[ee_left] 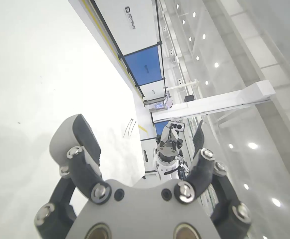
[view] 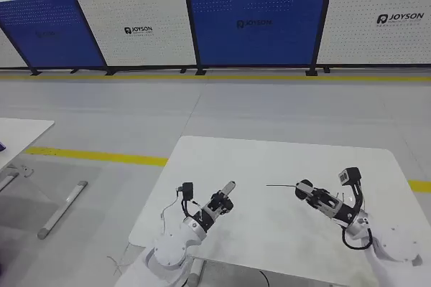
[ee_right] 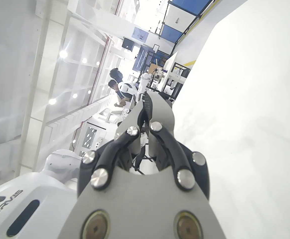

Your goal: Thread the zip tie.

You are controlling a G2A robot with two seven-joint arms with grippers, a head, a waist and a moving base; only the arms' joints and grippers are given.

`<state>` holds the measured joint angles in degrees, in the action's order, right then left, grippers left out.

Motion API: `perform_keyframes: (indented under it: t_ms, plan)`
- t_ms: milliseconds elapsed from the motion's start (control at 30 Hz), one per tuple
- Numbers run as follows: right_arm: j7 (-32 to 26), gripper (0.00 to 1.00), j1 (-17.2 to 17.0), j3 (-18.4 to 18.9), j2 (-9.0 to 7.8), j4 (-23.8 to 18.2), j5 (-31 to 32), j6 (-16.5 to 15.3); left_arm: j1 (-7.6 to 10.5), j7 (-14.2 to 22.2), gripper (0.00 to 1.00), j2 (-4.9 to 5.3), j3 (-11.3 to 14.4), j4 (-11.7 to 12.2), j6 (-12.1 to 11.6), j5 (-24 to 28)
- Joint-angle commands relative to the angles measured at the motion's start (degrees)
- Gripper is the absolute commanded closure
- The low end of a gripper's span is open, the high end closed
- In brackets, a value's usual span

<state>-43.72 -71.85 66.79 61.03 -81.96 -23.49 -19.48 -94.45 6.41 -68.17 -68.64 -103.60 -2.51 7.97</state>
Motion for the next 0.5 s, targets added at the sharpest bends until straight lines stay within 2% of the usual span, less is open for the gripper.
perform_keyframes:
  t_ms: [0, 333, 367, 467]
  plan:
    - [0.0, 1.0, 0.0, 0.0, 0.02, 0.1, 0.0, 0.0, 0.68, 0.1, 0.0, -0.13, 0.8, 0.8, 0.0, 0.4]
    - [0.9, 1.0, -0.6, -0.5, 0.18, -0.9, 0.4, 0.0, 0.89, -0.6, 0.0, -0.2, 0.8, 0.8, -0.2, 0.7]
    - [2.5, 1.0, -0.8, -0.8, 0.32, -2.0, 2.2, 0.0, 1.2, -1.2, 0.0, -0.33, 1.1, 0.7, -0.5, 1.1]
    - [6.8, 1.0, -1.8, -2.5, 0.98, -4.8, 6.3, 0.0, 2.27, 0.2, 0.0, -0.7, 2.6, 0.5, -1.7, 4.4]
